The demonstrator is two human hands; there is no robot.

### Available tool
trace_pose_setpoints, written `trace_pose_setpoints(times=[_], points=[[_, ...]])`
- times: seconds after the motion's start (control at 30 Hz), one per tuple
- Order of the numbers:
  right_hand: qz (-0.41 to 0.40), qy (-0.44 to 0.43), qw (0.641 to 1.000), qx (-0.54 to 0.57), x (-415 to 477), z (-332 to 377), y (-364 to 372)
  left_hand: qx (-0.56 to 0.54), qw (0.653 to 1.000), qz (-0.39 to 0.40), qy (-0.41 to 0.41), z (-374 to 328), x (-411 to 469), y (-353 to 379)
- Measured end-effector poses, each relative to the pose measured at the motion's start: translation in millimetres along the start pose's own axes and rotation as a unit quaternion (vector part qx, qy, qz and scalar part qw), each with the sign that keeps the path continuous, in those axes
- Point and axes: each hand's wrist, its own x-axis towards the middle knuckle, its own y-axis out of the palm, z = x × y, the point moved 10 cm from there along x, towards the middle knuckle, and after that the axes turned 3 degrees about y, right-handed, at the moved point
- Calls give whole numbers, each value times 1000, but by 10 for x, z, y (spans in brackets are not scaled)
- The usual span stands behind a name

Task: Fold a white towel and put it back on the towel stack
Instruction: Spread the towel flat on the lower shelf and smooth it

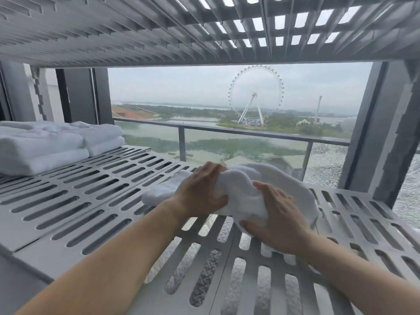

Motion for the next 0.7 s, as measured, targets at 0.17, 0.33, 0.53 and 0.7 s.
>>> trace_pose_setpoints(times=[0.17,0.33,0.53,0.7], points=[[-24,75,996,-53,-22,-32,-3,92,993,-14,68,-154,-34,88],[46,74,996,4,22,-60,113,169,984,25,55,-86,-14,252],[105,36,992,-54,67,13,100,222,967,-80,92,-341,-86,-97],[93,18,993,-73,210,149,-323,205,954,-183,116,-426,-160,-479]])
